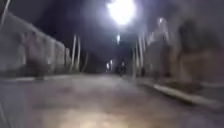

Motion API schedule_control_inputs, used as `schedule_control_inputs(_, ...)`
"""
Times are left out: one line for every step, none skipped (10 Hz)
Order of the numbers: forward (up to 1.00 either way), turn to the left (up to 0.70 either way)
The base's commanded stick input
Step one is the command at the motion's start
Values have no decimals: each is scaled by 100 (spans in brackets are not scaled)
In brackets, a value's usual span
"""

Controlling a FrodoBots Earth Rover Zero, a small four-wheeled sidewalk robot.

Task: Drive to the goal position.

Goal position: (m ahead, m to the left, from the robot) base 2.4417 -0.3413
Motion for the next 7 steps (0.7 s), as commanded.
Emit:
schedule_control_inputs(70,2)
schedule_control_inputs(70,2)
schedule_control_inputs(70,2)
schedule_control_inputs(70,2)
schedule_control_inputs(70,2)
schedule_control_inputs(70,2)
schedule_control_inputs(70,2)
